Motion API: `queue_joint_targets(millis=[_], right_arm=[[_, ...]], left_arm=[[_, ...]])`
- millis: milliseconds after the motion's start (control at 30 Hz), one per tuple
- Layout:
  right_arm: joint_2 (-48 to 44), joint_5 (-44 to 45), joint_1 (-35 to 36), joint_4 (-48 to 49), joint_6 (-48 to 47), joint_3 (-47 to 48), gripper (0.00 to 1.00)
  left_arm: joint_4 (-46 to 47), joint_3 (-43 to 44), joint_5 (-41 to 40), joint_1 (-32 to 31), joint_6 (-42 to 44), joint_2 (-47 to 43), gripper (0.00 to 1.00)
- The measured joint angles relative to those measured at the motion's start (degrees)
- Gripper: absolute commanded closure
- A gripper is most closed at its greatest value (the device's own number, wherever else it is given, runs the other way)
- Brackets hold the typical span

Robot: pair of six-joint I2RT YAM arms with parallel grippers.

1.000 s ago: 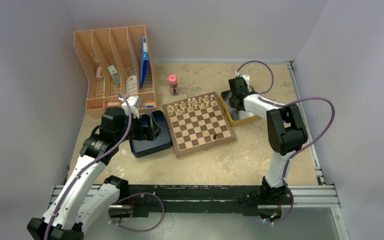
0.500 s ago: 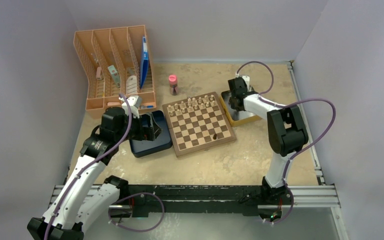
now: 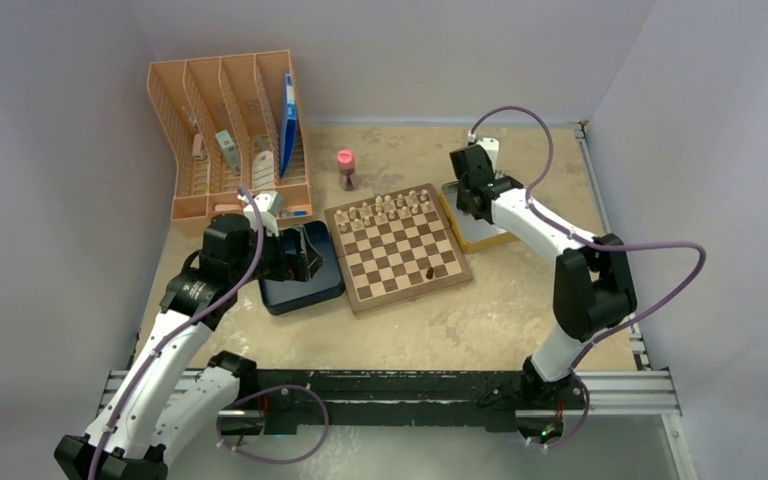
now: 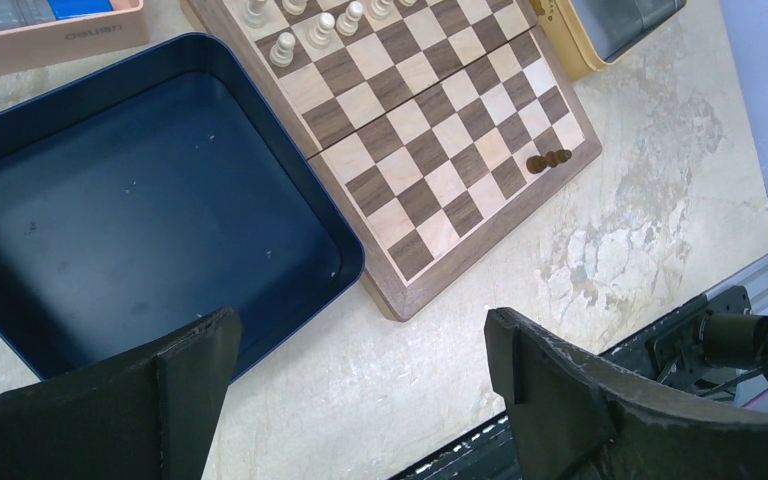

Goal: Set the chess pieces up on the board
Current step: Pick up the chess piece from the storage box, then place the chess piece on the chessboard.

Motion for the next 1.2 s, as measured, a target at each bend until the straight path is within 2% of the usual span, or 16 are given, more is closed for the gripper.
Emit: queue_joint_targets(millis=[267, 533, 1200], right_arm=[[-7.23, 1.25, 5.51, -4.11, 2.05, -1.49, 0.86], [-16.0, -0.26, 8.35, -6.49, 5.29, -11.21, 0.85], [-10.99, -4.7, 15.47, -9.51, 12.59, -12.98, 0.84]], left_arm=[[0.02, 0.0, 0.02, 0.0, 0.0, -0.22, 0.08], [0.02, 0.0, 0.2, 0.0, 0.0, -0.24, 0.08], [0.02, 0.0, 0.61, 0.0, 0.0, -0.26, 0.08]])
